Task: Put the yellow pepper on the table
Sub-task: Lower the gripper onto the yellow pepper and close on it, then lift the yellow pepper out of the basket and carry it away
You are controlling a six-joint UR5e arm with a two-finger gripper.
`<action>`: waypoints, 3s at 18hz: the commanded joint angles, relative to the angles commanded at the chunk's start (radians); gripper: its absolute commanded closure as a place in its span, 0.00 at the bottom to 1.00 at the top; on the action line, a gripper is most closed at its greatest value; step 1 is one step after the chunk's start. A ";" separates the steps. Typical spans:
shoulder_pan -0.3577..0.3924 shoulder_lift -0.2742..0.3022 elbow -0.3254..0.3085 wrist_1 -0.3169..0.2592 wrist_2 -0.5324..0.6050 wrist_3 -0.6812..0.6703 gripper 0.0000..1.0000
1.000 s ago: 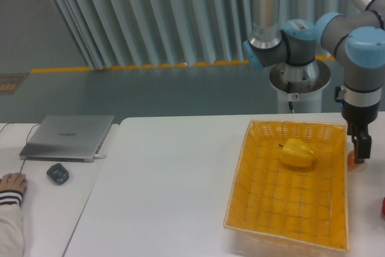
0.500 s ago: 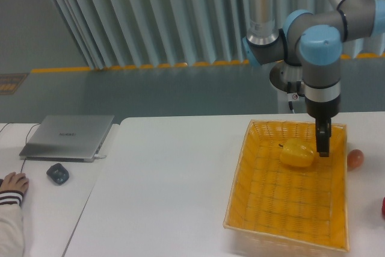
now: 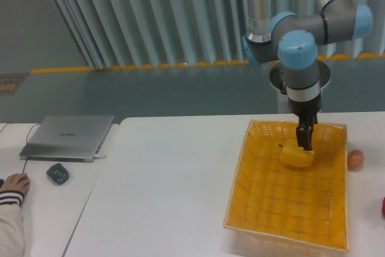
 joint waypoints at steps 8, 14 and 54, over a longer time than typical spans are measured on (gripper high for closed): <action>-0.031 -0.002 -0.078 0.078 0.005 -0.015 0.00; -0.045 -0.014 -0.112 0.124 0.038 -0.017 0.00; 0.184 0.000 0.107 0.111 -0.124 -0.107 0.52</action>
